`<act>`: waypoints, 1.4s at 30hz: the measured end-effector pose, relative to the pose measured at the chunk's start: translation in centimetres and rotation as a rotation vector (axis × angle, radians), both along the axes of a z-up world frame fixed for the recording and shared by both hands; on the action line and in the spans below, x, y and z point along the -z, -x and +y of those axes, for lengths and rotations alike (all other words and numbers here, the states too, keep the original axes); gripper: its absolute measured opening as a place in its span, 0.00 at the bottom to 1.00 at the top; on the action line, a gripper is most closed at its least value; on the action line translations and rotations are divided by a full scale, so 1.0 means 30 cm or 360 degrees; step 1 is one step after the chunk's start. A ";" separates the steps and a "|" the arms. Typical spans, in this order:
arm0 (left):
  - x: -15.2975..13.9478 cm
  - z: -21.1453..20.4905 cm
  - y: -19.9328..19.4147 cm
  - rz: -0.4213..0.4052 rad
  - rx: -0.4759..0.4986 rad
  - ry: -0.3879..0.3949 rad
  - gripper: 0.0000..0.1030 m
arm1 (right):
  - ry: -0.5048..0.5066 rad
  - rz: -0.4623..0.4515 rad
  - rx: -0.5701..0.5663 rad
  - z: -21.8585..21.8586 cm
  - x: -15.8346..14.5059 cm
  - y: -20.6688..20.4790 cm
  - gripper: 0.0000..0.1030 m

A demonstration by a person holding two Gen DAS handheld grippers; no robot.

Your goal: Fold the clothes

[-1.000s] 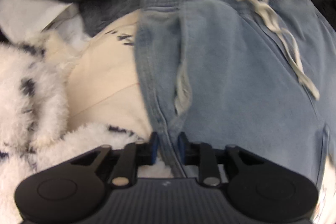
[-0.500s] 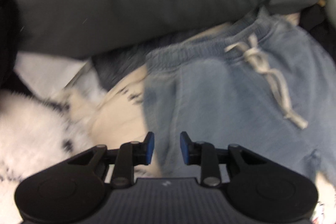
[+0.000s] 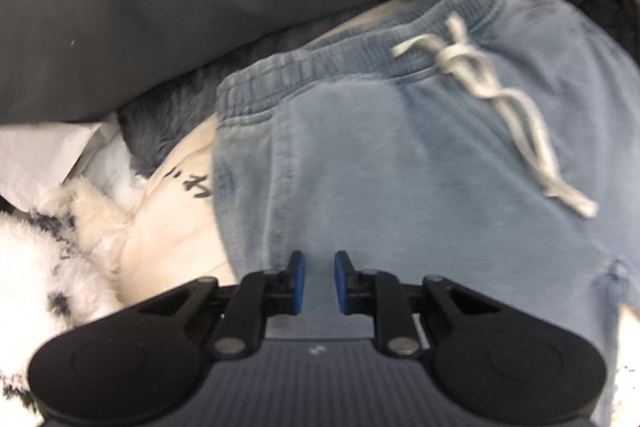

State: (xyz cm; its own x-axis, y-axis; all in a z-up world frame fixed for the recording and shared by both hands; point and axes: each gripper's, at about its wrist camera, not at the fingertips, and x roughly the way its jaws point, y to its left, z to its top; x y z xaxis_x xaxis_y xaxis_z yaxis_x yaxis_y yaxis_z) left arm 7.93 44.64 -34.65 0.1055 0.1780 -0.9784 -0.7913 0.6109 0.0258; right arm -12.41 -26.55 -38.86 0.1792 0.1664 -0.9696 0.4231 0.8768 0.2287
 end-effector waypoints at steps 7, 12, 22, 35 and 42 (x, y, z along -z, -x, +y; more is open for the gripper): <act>0.081 0.043 0.025 0.0073 -0.0033 -0.0056 0.03 | 0.0067 0.0066 0.0050 0.001 0.062 -0.024 0.20; 0.010 0.029 -0.010 0.0083 -0.0054 -0.0105 0.05 | 0.0140 0.0086 0.0018 0.005 0.062 -0.024 0.20; -0.065 0.055 -0.133 -0.0067 0.0053 -0.0115 0.11 | 0.0153 0.0095 0.0046 0.013 0.064 0.002 0.20; 0.075 0.147 -0.109 0.0039 0.0009 -0.0222 0.03 | 0.0286 0.0021 0.0091 0.009 0.010 0.030 0.20; 0.001 0.135 -0.127 0.0062 0.0039 -0.0156 0.06 | 0.0303 -0.0020 0.0060 -0.021 0.014 -0.026 0.20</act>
State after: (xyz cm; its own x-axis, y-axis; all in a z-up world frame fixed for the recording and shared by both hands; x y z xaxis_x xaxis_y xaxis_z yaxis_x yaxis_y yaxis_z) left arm 11.74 48.70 -34.68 0.0735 0.2709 -0.9598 -0.7733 0.6233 0.1167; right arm -11.65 -27.17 -39.29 0.1942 -0.0267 -0.9806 0.4548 0.8882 0.0659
